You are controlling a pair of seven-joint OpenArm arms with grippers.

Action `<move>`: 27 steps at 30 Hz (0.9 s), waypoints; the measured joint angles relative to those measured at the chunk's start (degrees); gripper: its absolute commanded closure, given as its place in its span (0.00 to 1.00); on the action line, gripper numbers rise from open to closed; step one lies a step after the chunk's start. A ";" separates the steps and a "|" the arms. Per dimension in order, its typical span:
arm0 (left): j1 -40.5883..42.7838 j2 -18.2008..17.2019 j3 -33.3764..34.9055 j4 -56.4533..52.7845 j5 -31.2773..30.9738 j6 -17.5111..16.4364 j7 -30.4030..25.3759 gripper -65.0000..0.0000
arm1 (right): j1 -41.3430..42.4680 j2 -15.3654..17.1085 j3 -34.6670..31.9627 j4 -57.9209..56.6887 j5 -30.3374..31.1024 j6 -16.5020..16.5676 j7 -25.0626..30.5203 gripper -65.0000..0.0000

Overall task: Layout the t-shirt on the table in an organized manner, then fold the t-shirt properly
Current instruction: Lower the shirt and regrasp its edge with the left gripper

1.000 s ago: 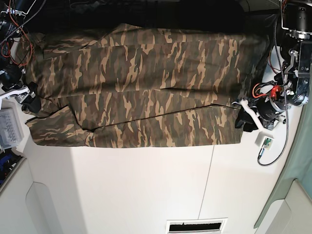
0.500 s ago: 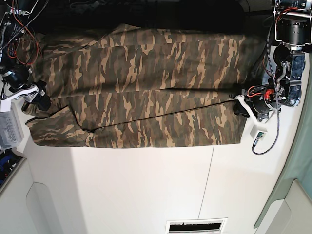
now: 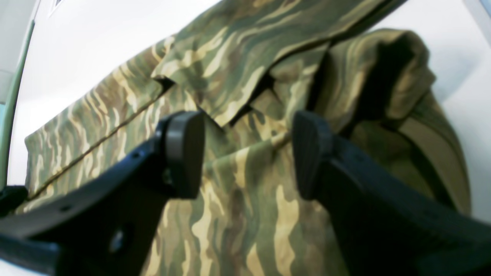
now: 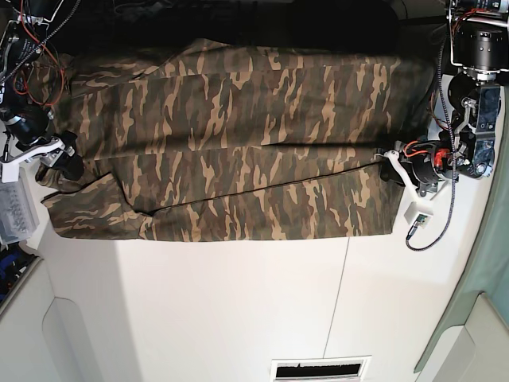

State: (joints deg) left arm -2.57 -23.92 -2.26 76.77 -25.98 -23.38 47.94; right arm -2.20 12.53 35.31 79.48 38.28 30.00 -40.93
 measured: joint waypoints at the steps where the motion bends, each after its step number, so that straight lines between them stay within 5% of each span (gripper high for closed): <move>1: 0.04 0.00 0.00 0.00 -0.46 0.00 0.28 0.63 | 0.00 0.02 0.00 0.00 0.00 0.00 0.00 0.45; 12: 0.17 4.83 -0.04 0.00 -3.76 -2.80 1.97 0.58 | 0.00 0.00 0.00 0.00 0.02 0.02 0.00 0.45; 18: 0.17 5.66 -0.04 0.00 -0.28 1.57 -2.40 0.58 | 0.00 0.00 0.00 0.00 0.02 0.02 -0.07 0.45; 27: -0.48 5.64 -0.04 0.00 -2.25 1.92 -2.34 0.58 | 0.07 0.00 0.00 0.00 2.60 0.00 0.04 0.45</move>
State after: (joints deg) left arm -3.05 -18.28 -2.31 76.77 -28.23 -21.45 45.60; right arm -2.13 12.53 35.31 79.48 40.88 30.00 -40.88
